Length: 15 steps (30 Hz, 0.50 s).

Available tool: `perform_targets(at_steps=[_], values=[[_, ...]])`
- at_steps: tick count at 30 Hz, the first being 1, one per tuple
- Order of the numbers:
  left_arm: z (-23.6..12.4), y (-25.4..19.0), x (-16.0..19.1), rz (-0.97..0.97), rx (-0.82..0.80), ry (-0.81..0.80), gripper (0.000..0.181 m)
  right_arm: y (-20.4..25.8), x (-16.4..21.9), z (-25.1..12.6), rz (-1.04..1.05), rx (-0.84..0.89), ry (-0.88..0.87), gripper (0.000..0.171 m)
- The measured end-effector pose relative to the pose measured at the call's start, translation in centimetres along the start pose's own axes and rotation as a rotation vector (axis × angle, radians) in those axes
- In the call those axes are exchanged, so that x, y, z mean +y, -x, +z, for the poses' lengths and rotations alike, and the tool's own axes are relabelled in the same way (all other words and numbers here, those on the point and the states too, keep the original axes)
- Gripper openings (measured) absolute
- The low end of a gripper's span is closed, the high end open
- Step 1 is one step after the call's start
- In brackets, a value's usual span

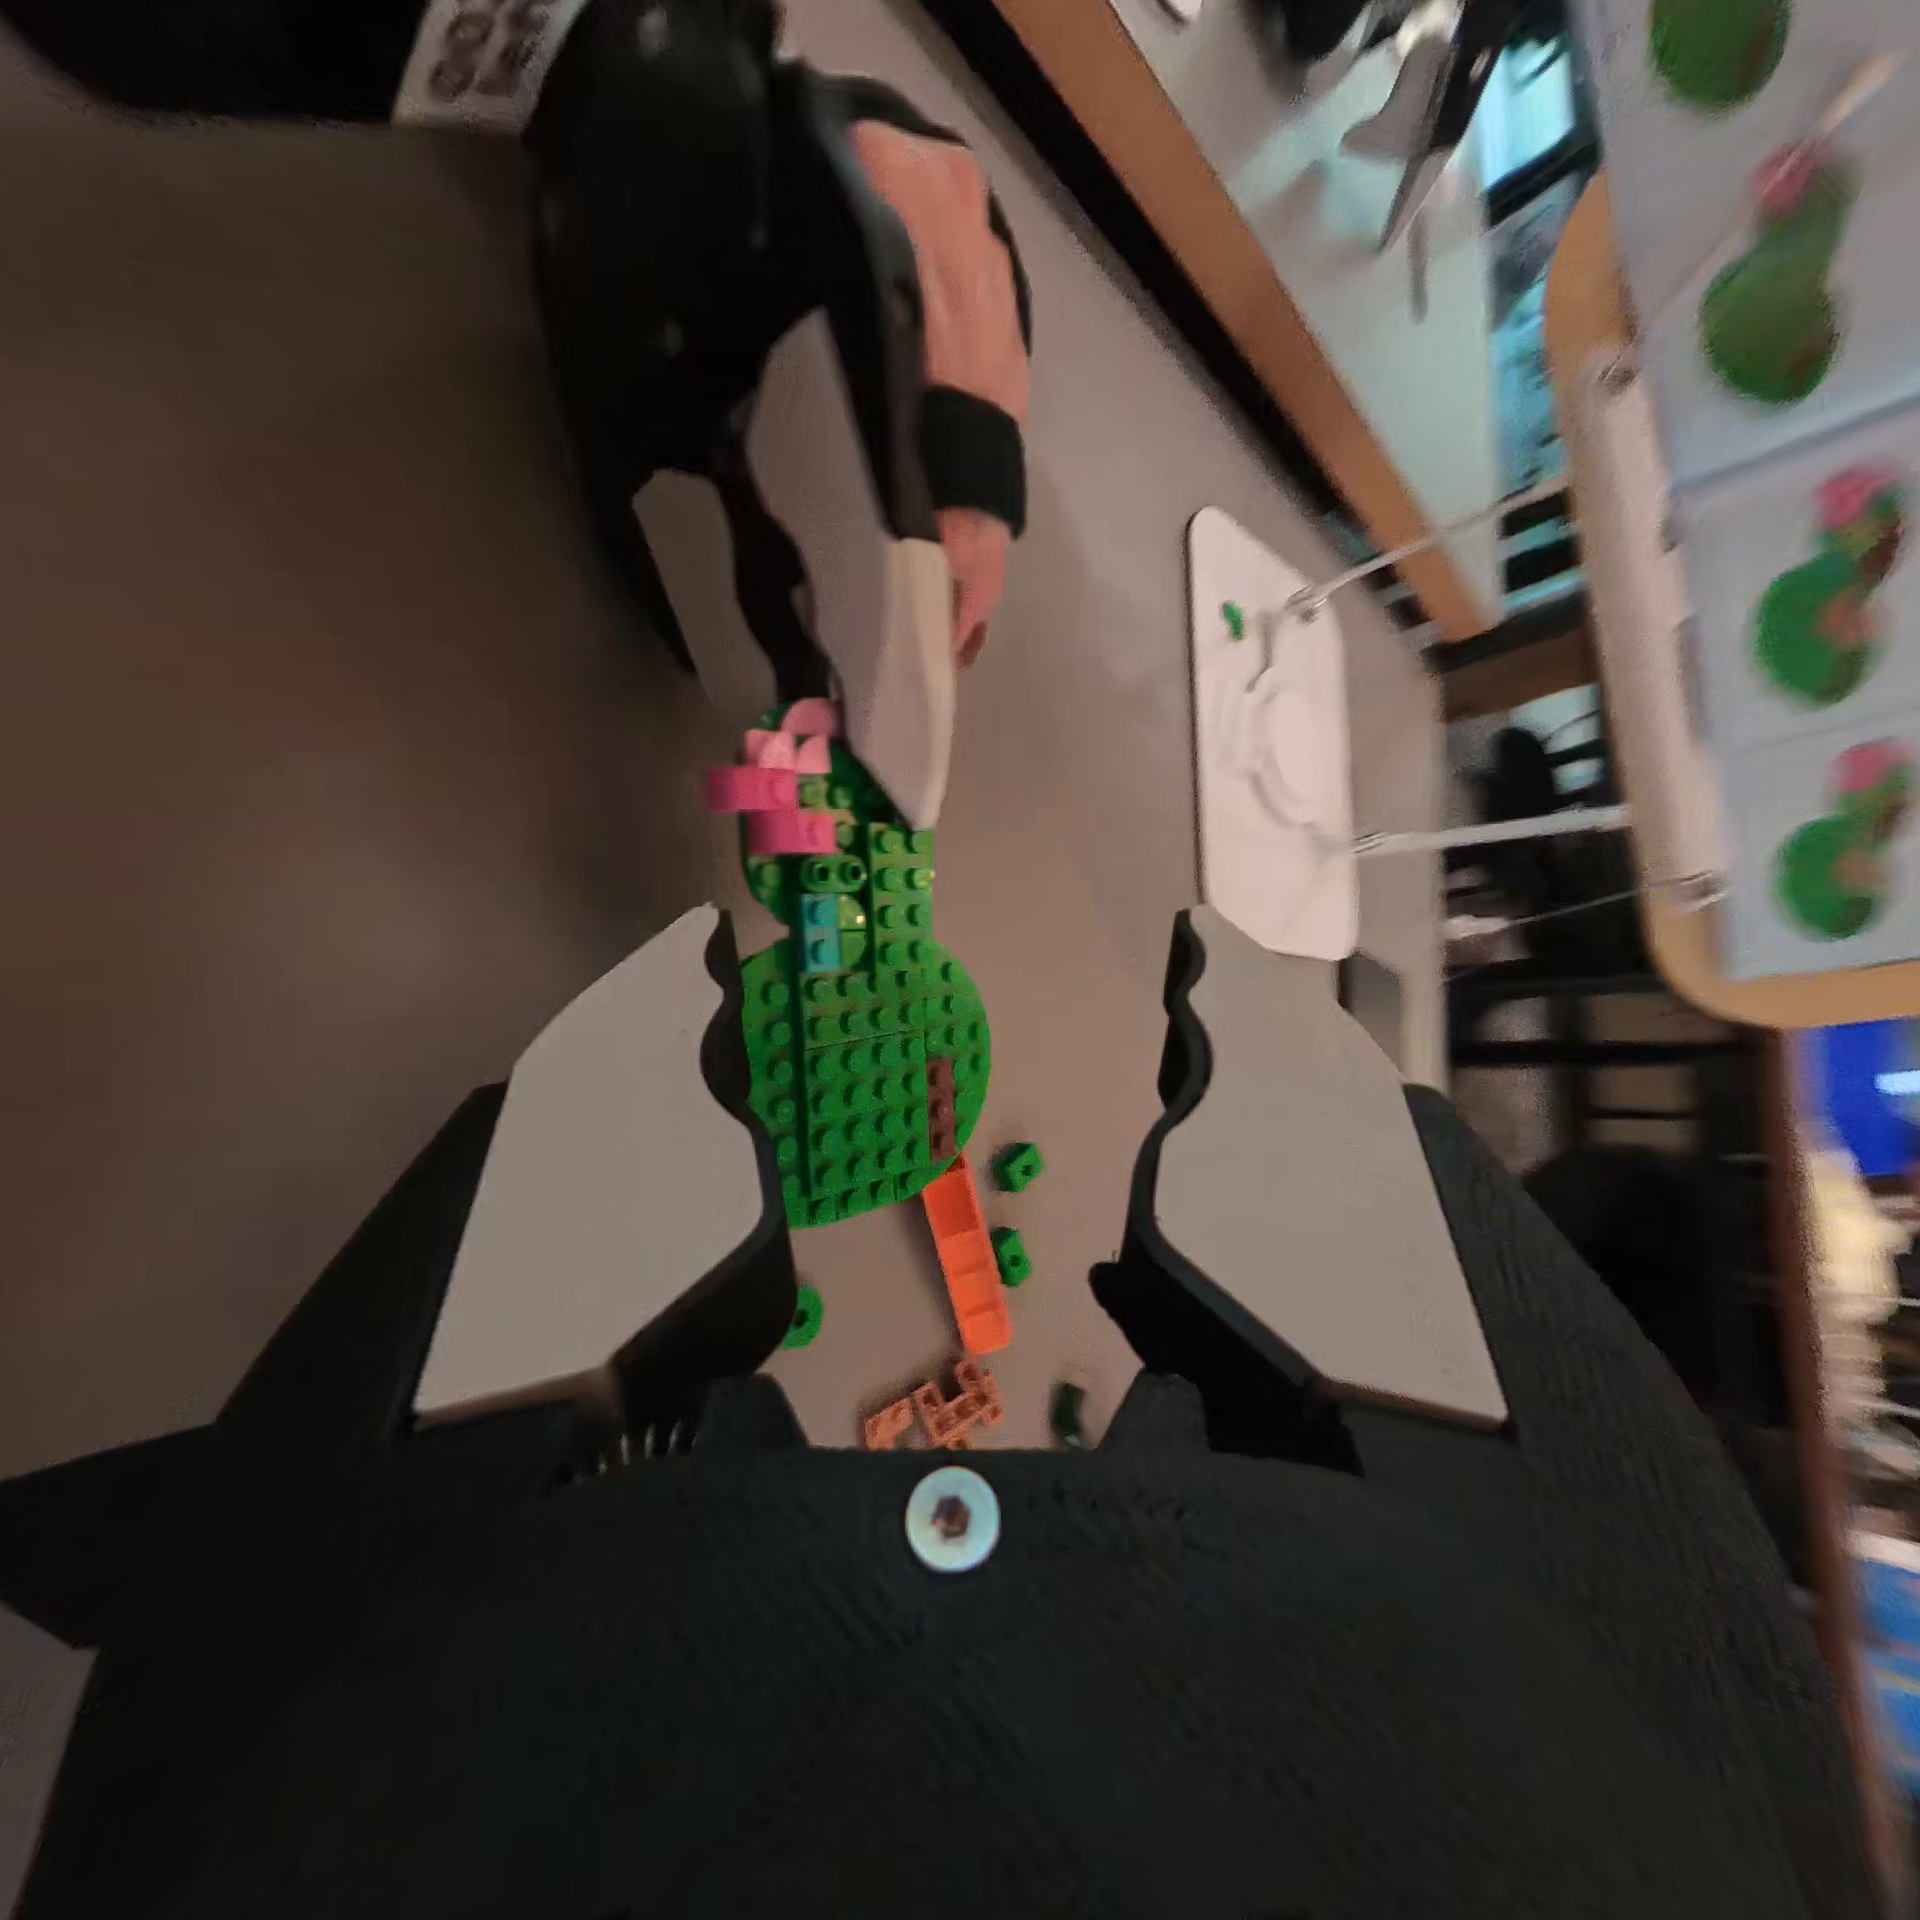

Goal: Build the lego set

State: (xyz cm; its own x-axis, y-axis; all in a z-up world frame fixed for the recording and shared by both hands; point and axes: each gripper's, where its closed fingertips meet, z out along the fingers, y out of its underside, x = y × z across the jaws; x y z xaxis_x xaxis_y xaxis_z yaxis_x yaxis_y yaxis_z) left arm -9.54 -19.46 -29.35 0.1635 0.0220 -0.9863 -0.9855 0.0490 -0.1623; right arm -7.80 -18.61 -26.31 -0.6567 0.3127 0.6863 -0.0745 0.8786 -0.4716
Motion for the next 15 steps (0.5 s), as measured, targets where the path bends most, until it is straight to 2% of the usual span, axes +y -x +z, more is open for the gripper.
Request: perform_targets(at_steps=[3,6,11,15], values=[[0.0,0.3,0.1,-0.03,-0.006,0.003,0.011,1.2,0.9,0.8,-0.195,0.149,0.069,0.077],[0.0,0.5,0.3,-0.061,-0.01,0.006,0.011,2.4,1.7,2.0,-0.186,0.183,0.094,0.074],[-0.1,0.7,0.0,-0.087,-0.014,-0.004,0.011,1.2,2.1,3.0,-0.343,0.356,0.163,0.048],[-0.2,0.8,-0.3,-0.098,-0.012,-0.019,0.011,0.9,2.0,3.3,-0.36,0.391,0.175,0.029]])
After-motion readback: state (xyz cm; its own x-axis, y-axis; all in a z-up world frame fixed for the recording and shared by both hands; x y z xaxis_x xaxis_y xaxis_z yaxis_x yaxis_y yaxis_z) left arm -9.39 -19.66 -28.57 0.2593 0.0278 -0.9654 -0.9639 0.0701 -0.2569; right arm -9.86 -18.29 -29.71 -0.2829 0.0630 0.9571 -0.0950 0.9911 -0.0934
